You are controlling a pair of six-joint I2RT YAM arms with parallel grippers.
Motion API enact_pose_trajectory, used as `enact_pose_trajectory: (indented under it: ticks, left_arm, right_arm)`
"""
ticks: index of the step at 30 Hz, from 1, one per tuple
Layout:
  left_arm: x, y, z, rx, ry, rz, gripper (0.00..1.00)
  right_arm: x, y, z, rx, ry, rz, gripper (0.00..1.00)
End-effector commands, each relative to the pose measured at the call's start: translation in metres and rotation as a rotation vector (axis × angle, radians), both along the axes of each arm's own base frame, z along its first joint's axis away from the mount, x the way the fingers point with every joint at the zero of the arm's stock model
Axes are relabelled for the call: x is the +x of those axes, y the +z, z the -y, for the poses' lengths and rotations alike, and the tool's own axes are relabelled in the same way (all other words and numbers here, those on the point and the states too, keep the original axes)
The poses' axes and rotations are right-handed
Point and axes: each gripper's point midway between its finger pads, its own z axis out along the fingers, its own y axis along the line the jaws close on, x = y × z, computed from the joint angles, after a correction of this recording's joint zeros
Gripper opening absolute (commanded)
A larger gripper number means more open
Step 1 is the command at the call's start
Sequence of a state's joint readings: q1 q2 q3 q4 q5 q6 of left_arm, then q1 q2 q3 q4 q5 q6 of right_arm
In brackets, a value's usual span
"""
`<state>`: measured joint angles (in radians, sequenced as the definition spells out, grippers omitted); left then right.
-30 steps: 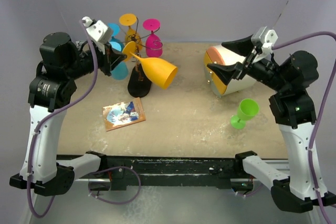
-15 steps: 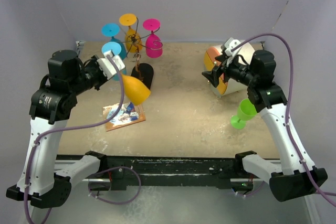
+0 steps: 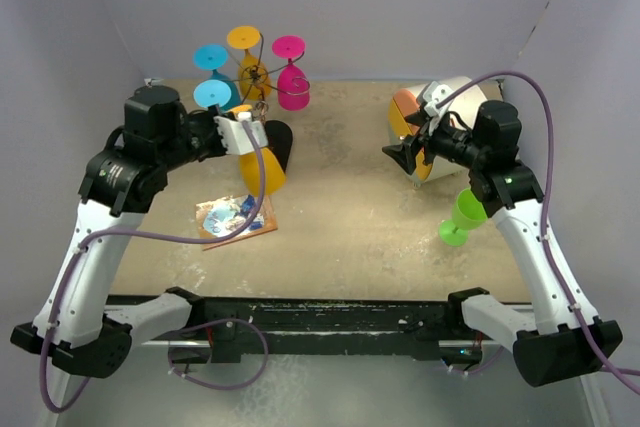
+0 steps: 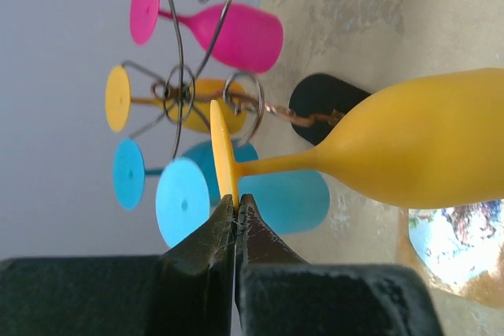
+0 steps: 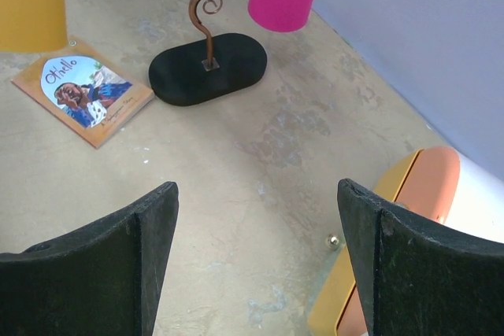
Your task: Place the wine glass upside down on the wine glass rack
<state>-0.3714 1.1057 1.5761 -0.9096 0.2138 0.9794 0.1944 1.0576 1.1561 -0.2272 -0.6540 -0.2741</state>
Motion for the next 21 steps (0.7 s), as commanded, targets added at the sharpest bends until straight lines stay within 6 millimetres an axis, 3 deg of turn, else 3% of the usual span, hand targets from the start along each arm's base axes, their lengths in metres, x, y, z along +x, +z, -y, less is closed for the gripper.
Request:
enact_pose_trajectory:
  ticks: [1, 11, 16, 21]
  left_arm:
    - [0.012, 0.037, 0.028, 0.028, -0.023, 0.154, 0.00]
    - [0.046, 0.048, 0.073, 0.085, -0.016, 0.248, 0.00]
    - [0.067, 0.049, 0.076, 0.115, 0.061, 0.289, 0.00]
    - [0.078, 0.037, 0.069, 0.158, 0.135, 0.271, 0.00]
  right_arm:
    - [0.002, 0.010, 0.001, 0.007, 0.015, 0.047, 0.84]
    - [0.004, 0.009, 0.010, 0.017, -0.003, 0.038, 0.84]
    - [0.002, 0.008, 0.010, 0.022, 0.008, 0.033, 0.85]
    - [0.000, 0.008, 0.008, 0.024, 0.018, 0.031, 0.85]
